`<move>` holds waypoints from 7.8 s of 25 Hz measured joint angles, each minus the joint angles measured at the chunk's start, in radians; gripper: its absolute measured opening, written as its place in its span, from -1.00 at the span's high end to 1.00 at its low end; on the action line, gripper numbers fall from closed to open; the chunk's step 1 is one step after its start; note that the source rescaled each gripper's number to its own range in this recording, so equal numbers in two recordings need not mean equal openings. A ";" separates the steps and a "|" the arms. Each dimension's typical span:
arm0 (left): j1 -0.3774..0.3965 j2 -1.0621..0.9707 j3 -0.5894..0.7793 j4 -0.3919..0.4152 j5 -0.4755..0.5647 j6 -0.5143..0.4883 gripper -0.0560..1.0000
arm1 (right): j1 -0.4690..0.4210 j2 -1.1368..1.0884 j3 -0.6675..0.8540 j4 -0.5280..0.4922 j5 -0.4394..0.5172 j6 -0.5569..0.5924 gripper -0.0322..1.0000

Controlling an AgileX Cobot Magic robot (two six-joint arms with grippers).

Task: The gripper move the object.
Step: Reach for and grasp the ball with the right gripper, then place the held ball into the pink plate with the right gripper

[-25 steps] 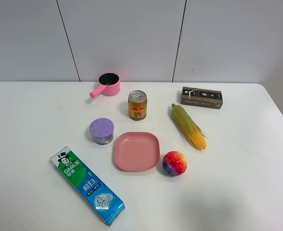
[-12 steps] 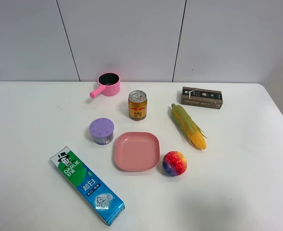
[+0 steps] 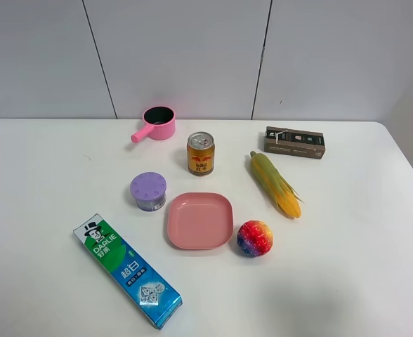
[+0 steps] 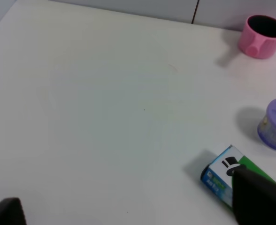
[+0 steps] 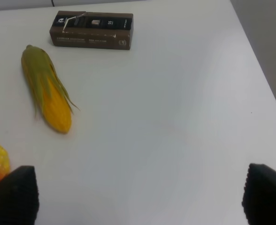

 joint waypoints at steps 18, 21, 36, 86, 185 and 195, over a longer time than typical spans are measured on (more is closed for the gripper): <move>0.000 0.000 0.000 0.000 0.000 0.000 -1.00 | 0.000 0.067 -0.017 0.166 -0.030 -0.021 -1.00; 0.000 0.000 0.000 0.000 0.000 0.000 -1.00 | 0.000 0.197 -0.070 0.227 -0.055 -0.069 -1.00; 0.000 0.000 0.000 -0.001 0.000 -0.001 -1.00 | 0.000 0.926 -0.463 0.283 0.030 -0.232 -0.82; 0.000 0.000 0.000 -0.001 0.000 0.000 -1.00 | 0.836 1.799 -0.614 -0.202 -0.094 0.082 -0.35; 0.000 0.000 0.000 -0.001 0.000 0.000 -1.00 | 0.852 2.087 -0.837 0.026 -0.365 -0.041 0.93; 0.000 0.000 0.000 -0.001 0.000 0.000 -1.00 | 0.852 2.088 -0.837 0.060 -0.382 -0.048 0.93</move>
